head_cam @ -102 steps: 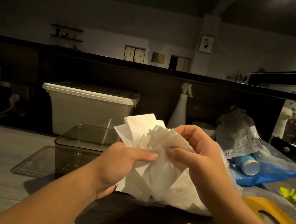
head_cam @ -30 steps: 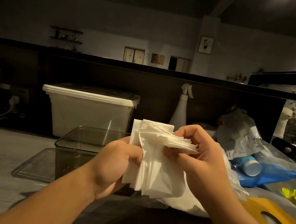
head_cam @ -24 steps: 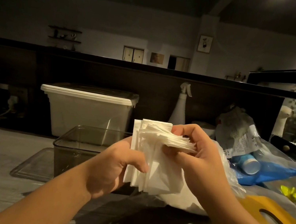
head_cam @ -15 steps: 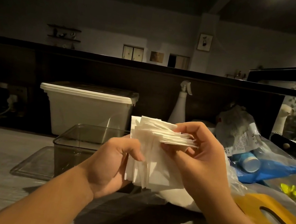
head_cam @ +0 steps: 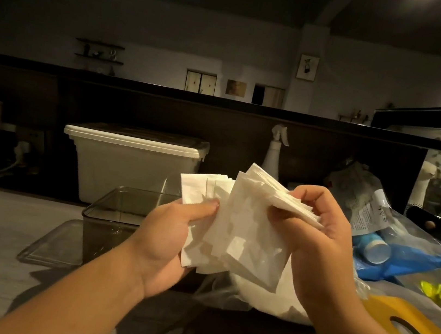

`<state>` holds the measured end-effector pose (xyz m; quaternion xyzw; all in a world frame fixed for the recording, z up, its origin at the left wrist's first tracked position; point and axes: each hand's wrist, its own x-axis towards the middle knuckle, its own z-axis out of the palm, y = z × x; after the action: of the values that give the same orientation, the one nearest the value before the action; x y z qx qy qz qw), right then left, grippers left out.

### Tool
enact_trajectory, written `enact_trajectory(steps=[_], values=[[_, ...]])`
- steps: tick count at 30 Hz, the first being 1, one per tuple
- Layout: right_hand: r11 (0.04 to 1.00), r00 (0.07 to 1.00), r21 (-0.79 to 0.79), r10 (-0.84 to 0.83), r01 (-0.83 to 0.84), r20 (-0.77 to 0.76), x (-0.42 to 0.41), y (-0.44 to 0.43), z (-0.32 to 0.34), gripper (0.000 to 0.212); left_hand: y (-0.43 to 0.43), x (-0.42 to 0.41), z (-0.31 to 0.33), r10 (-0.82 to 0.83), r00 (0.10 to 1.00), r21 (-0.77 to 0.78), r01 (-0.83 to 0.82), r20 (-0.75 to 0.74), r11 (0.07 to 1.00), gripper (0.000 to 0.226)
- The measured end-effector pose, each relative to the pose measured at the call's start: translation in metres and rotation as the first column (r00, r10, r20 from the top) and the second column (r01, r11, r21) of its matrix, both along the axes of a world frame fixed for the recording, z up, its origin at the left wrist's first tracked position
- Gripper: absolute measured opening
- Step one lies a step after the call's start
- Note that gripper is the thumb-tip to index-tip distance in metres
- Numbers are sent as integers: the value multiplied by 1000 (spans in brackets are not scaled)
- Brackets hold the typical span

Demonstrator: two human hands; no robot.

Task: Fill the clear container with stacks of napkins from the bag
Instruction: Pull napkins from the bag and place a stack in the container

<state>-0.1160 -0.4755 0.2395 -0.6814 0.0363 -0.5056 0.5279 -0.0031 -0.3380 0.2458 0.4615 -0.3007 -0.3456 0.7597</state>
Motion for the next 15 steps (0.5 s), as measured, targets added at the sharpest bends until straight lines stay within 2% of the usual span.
enact_trajectory(steps=[4, 7, 10, 13, 15], values=[[997, 997, 0, 80, -80, 2, -4, -5, 4, 18, 3, 2, 3, 53, 998, -3, -53, 20, 999, 20], [981, 982, -62, 182, -185, -54, -6, -1, 8, 20, 5, 1, 4, 44, 997, -9, -43, 64, 999, 27], [985, 985, -89, 142, -151, -97, -4, 4, 4, 17, 4, 1, 2, 13, 995, -12, -12, 102, 1000, 24], [992, 990, -83, 89, -98, -106, -2, 5, 2, 18, 3, 3, 1, -78, 991, 10, 77, 113, 997, 39], [995, 990, -66, 61, -70, -124, -1, 5, 3, 20, 2, 3, 1, -139, 981, 6, 139, 137, 990, 38]])
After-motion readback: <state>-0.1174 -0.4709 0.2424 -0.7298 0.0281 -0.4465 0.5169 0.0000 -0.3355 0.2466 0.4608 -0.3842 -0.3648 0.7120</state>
